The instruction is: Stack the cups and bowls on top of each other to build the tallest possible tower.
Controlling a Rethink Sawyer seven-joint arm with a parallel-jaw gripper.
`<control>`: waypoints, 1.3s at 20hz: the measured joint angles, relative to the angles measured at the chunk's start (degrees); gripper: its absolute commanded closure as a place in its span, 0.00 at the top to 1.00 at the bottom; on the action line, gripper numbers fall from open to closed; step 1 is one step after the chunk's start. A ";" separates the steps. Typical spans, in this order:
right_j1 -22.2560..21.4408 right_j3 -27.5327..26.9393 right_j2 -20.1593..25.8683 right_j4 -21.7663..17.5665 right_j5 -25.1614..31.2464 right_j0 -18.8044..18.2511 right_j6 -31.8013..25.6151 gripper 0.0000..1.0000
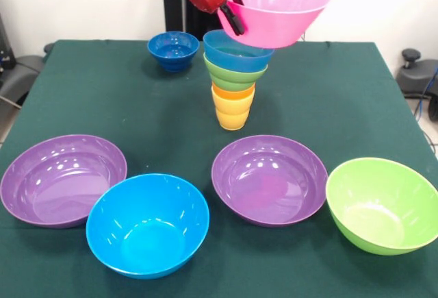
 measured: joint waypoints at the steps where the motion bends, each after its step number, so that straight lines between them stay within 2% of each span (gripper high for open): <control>1: -0.01 -0.01 0.00 0.15 -0.01 0.01 0.00 0.00; 26: 0.11 -5.78 -0.31 1.43 1.88 0.55 0.00 0.00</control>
